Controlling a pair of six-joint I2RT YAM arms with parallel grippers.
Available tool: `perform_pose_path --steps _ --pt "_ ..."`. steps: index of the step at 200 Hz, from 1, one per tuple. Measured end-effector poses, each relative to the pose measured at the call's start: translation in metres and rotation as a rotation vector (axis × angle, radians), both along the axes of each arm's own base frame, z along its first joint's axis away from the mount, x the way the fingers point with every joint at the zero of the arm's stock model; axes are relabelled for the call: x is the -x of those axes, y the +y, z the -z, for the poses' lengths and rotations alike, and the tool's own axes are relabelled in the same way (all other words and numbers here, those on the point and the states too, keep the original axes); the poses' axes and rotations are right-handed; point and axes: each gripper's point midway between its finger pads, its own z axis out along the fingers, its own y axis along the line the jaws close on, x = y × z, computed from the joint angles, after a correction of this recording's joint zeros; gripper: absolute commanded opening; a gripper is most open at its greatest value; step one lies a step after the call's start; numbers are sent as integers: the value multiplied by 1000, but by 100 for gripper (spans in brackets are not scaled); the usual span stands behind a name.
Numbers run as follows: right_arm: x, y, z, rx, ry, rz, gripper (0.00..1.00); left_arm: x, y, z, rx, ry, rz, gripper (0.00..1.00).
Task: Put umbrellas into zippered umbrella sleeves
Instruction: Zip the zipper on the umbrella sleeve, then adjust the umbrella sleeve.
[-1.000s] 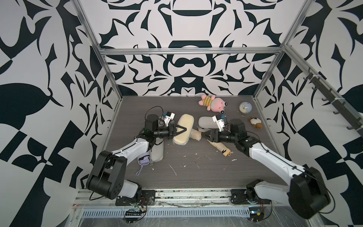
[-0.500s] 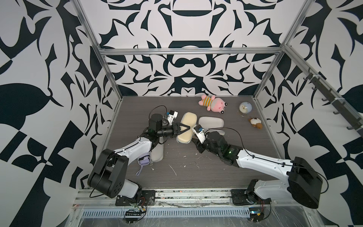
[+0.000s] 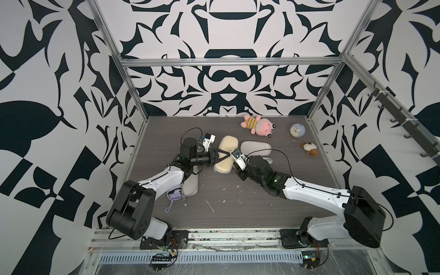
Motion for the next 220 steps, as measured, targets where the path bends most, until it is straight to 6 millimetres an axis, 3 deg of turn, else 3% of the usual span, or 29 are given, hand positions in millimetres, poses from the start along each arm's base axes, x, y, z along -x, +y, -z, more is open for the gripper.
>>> perform_pose_path --steps 46,86,142,168,185,194,203,220 --pt "8 11 6 69 -28 -77 0 0 0 2 -7 13 0 37" --pt "18 16 9 102 -35 -122 0 -3 1 -1 -14 6 -2 33" --pt "85 56 14 96 14 -344 0 -29 8 1 -35 -24 -111 28" --pt "92 63 9 20 63 -338 0 -39 8 0 -21 -36 -154 31" --pt "80 54 5 -86 131 -268 40 -42 8 -4 -7 -44 -167 32" --pt "68 41 2 -152 184 -206 53 -43 8 -6 1 -53 -171 32" --pt "50 22 -3 -248 248 -119 75 -44 7 -8 9 -61 -177 32" --pt "21 -11 -17 -443 334 24 90 -46 8 -9 28 -56 -207 32"
